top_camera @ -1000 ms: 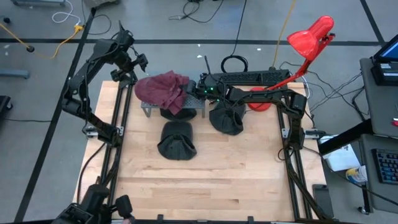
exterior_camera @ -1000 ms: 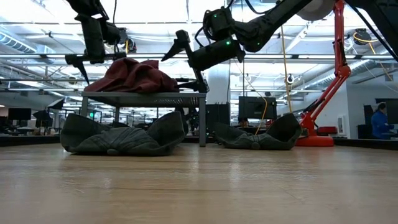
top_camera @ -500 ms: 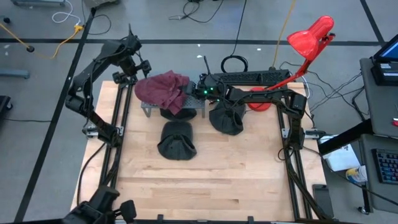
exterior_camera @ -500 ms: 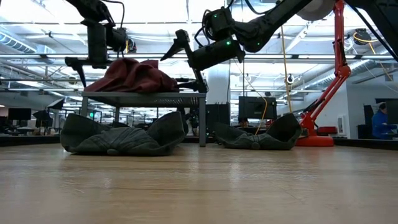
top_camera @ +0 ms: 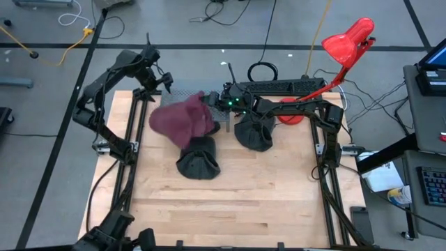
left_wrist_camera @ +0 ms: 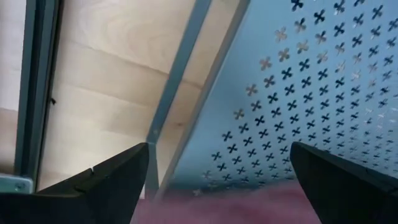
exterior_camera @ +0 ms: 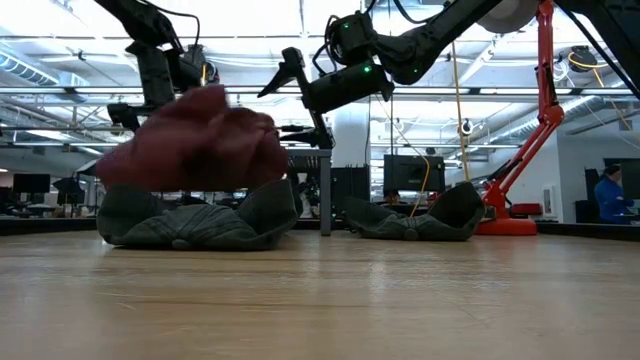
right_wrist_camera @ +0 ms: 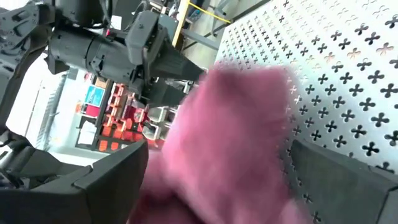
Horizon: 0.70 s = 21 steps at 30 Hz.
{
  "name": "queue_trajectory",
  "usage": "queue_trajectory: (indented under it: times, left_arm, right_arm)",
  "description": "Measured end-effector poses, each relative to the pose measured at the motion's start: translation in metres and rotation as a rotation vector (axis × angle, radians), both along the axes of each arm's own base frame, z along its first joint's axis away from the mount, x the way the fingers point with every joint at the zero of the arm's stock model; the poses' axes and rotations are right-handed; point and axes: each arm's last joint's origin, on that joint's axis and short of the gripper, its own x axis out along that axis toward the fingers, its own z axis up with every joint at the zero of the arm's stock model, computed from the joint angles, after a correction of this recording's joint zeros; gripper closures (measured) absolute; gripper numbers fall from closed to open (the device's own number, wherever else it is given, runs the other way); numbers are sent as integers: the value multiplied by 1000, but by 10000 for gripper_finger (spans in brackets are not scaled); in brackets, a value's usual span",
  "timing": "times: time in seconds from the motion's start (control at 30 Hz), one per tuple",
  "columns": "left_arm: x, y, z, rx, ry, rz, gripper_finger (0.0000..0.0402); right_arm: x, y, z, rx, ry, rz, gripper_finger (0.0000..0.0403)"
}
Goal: Pick & Place hat
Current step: Put the right red cap on the shelf
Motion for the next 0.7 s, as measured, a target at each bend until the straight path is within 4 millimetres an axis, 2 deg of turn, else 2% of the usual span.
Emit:
queue_trajectory:
  times: [0.4,0.57,0.7]
  left_arm:
    - [-15,-5,17,77,-42,28,7]
    - [-14,-5,34,209,-202,1,7]
    - [-11,-10,57,371,-387,-85,7]
  right_arm:
    - [0,0,0,-33,11,1,12]
    - [0,0,-3,-272,103,66,12]
    - [-6,4,9,-524,173,165,12]
